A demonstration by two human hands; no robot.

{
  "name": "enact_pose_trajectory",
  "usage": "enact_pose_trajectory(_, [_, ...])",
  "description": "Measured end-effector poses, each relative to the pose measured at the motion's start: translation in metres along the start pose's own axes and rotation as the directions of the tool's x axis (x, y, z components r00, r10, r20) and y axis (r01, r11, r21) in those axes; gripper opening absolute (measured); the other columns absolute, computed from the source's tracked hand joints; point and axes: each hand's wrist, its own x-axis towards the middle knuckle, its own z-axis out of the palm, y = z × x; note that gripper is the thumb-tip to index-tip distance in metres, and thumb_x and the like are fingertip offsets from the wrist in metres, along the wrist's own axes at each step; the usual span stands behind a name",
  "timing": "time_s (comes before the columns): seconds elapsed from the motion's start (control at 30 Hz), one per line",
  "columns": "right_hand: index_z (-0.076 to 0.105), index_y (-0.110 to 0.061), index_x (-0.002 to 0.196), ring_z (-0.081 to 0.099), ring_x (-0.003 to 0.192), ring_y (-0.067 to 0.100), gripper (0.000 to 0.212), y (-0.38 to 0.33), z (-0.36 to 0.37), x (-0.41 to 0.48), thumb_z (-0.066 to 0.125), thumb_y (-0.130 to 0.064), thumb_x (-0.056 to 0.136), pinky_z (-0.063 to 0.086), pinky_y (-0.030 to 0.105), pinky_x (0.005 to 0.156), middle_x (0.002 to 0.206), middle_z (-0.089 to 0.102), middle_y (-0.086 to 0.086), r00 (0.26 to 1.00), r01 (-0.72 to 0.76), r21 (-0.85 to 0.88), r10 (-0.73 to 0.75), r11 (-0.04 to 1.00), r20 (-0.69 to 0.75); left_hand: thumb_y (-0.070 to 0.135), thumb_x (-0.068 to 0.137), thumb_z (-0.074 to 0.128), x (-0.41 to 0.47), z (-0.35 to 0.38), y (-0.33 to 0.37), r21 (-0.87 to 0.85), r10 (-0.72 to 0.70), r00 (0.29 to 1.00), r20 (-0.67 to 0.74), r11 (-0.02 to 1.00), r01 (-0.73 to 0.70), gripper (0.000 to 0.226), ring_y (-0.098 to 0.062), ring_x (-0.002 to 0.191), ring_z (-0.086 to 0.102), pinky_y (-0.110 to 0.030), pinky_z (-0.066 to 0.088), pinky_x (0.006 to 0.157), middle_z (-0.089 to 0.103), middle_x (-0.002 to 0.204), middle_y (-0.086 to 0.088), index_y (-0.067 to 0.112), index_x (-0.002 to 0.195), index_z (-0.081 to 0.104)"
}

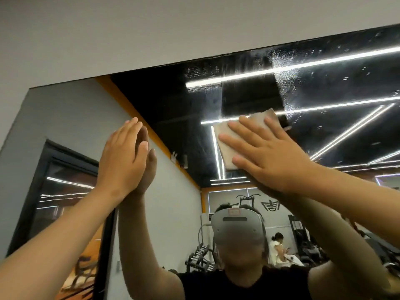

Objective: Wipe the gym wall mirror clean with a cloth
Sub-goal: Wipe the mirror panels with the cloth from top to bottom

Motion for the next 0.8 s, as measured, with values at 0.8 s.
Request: enact_pose_trajectory(0.8, [-0.001,-0.044,0.155,-0.012,0.152,0.013,0.053,-0.005,-0.026,0.167,0.015,-0.050,0.106,-0.012,0.051,0.120,0.166,-0.008,-0.009,0.957,-0.287,0.019,0.287,0.958,-0.034,0.044,0.095,0.025,-0.004,0.015,-0.017,-0.130,0.052,0.994,-0.093,0.989,-0.064,0.064,-0.003,0.148,0.013,-0.023,0.005,0.118,0.024,0.162,0.008,0.022,0.155,0.029])
